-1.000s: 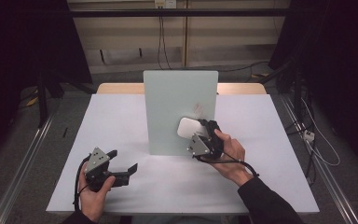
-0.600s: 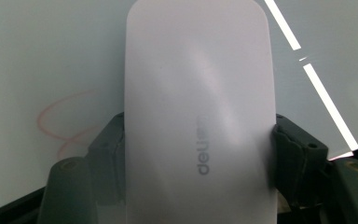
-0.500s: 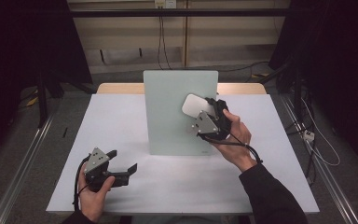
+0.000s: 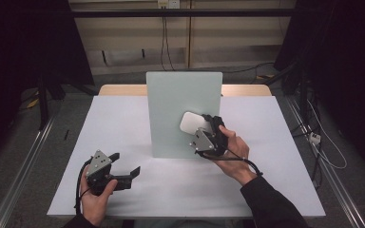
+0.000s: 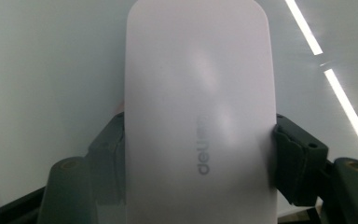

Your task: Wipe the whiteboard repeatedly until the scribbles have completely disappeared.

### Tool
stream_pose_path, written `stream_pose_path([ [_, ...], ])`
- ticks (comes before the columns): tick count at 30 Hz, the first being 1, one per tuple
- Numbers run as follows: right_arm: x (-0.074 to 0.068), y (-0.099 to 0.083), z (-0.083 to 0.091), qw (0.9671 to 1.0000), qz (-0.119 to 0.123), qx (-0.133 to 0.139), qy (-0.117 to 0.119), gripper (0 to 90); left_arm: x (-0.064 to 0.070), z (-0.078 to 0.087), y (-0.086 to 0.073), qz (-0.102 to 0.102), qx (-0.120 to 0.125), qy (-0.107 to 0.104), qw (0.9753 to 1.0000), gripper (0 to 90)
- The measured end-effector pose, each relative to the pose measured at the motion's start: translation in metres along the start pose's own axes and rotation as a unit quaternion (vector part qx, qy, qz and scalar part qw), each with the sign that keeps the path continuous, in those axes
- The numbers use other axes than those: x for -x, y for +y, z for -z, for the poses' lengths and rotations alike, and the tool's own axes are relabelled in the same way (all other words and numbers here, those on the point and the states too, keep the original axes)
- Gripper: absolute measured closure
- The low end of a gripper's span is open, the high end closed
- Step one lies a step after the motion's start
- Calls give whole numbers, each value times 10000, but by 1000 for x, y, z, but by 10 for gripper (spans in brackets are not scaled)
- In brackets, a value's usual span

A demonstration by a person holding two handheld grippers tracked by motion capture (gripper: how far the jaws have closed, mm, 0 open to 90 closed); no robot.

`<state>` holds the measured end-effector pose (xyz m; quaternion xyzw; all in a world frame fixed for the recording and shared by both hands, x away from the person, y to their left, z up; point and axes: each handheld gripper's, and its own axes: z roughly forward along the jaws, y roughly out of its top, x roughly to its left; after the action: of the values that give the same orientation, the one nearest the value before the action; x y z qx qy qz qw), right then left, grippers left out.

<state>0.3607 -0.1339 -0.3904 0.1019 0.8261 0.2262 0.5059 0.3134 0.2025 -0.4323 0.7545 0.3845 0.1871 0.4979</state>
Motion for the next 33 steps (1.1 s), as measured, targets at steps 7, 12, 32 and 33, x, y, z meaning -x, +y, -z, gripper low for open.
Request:
stream_pose_path([
  [7, -18, -2, -2, 9997, 127, -53, 221, 314, 0, 0, 0, -3, 3, -3, 10000, 64],
  [12, -31, -3, -3, 9986, 299, -97, 425, 315, 0, 0, 0, -1, 9, -3, 10000, 64],
  [32, 5, -3, 3, 9998, 46, -177, -28, 315, 0, 0, 0, 9, 7, -1, 10000, 64],
  [33, 9, -3, 4, 9998, 30, -175, -74, 315, 0, 0, 0, 8, 5, -1, 10000, 64],
])
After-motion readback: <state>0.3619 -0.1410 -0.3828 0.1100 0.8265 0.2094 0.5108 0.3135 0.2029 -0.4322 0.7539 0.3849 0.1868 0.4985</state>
